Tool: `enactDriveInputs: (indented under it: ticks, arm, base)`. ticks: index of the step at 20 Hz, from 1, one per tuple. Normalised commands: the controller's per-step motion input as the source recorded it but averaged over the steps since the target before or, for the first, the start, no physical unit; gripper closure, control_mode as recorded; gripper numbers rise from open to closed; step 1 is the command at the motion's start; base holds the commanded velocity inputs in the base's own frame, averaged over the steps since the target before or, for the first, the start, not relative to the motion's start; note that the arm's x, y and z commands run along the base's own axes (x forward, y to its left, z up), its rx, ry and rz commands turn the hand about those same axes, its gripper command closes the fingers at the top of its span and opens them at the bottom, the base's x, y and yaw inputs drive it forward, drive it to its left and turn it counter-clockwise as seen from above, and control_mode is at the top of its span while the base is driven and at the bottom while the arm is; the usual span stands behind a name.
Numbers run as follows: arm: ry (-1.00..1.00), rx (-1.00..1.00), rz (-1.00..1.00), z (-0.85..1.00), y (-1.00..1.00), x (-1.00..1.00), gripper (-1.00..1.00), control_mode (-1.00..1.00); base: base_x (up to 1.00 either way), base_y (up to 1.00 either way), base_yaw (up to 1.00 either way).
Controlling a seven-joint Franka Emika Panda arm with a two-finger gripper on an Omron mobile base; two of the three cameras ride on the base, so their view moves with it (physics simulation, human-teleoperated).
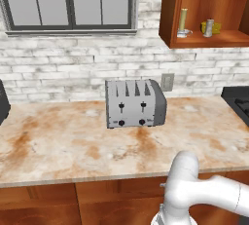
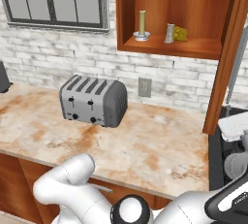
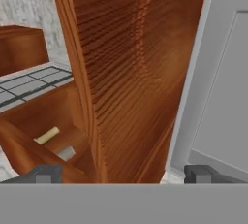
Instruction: Pick the candle and candle from the dining table and place them in the open cabinet. Close the cabinet after placing the objects.
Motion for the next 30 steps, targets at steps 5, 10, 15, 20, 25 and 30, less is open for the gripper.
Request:
enactDriveInputs:
  ticks: [5,10,15,20,25,30]
  arm:
    - [0.01,-0.03,-0.10,0.10,0.00,0.26,-1.00,-1.00]
    - [0.01,-0.03,-0.08,0.06,-0.04,0.21,-1.00,-1.00]
    - [-0.03,-0.02,-0.03,0.04,-0.18,0.07,-1.00,-1.00]
    - [-0.15,-0.17,0.00,0.37,0.00,-0.12,-1.00,-1.00]
    - [-0.03,-0.26,0.00,0.30,0.13,0.00,-1.00,-1.00]
    - [-0.04,-0.27,0.00,0.26,0.29,-0.02,-1.00,-1.00]
  base:
    - [0.00,0.00,0.00]
    - [0.00,0.00,0.00]
    - [0.00,0.00,0.00]
    - [0.00,0.00,0.00]
    - [0.00,0.00,0.00]
    - [0.00,0.00,0.00]
